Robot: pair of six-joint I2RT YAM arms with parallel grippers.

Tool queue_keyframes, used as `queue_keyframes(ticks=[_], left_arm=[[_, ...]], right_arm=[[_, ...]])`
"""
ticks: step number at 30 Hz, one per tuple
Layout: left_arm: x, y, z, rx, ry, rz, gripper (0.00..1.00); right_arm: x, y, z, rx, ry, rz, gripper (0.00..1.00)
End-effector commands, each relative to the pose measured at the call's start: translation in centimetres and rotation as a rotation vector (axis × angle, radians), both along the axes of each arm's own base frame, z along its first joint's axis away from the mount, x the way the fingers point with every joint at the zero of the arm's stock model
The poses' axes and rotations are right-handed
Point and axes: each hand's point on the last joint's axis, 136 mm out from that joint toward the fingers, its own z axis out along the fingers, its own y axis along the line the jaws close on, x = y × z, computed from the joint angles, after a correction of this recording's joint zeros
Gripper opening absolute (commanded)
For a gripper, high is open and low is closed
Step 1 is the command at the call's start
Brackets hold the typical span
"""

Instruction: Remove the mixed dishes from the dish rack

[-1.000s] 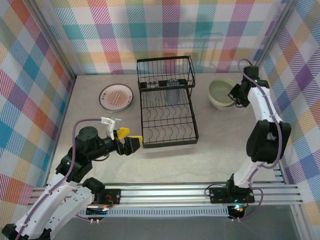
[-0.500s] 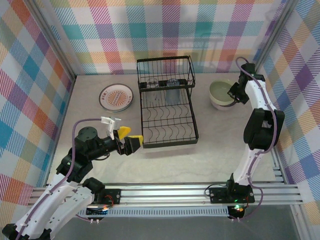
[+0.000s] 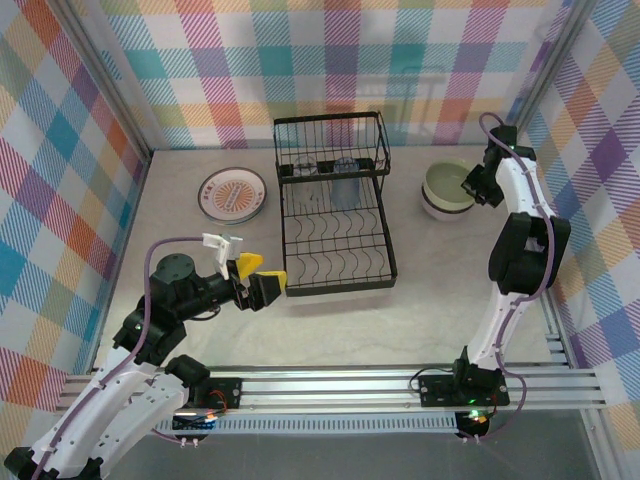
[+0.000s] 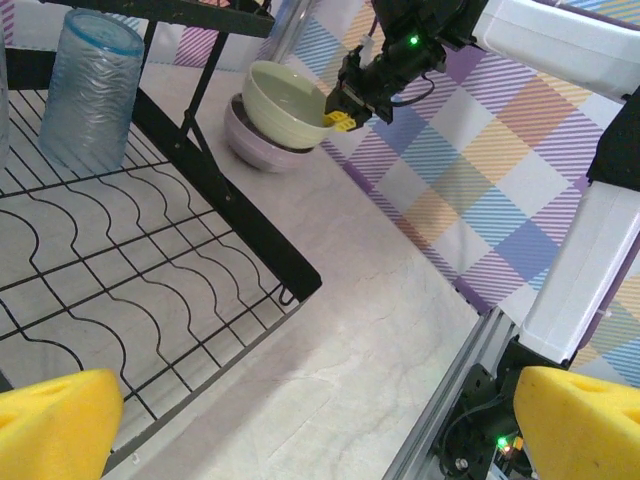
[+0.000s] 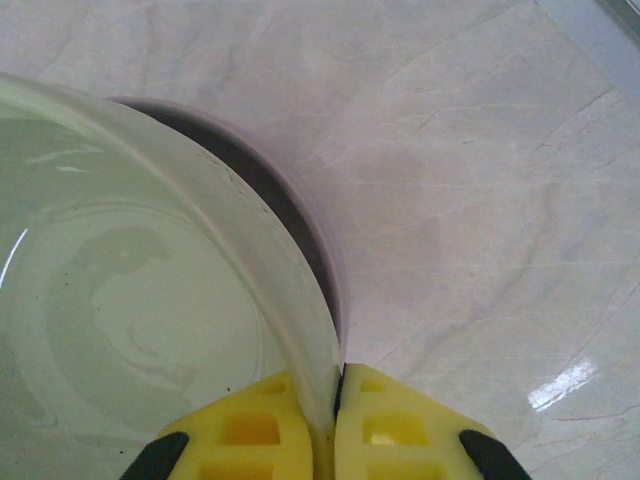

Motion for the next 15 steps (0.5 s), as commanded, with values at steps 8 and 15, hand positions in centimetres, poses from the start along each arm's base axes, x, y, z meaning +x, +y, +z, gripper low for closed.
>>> queue_keyframes(ticks=[8, 15], left_arm=[[-0.2, -0.4, 0.5, -0.03, -0.016, -0.028, 1.0], [-0.2, -0.4, 0.6, -0.032, -0.018, -0.031, 1.0]], right_arm=[[2.0, -0.1, 1.8, 0.017, -0.082, 0.009, 0.0], [1.9, -0.1, 1.3, 0.019, -0.065, 0.007, 0.0]])
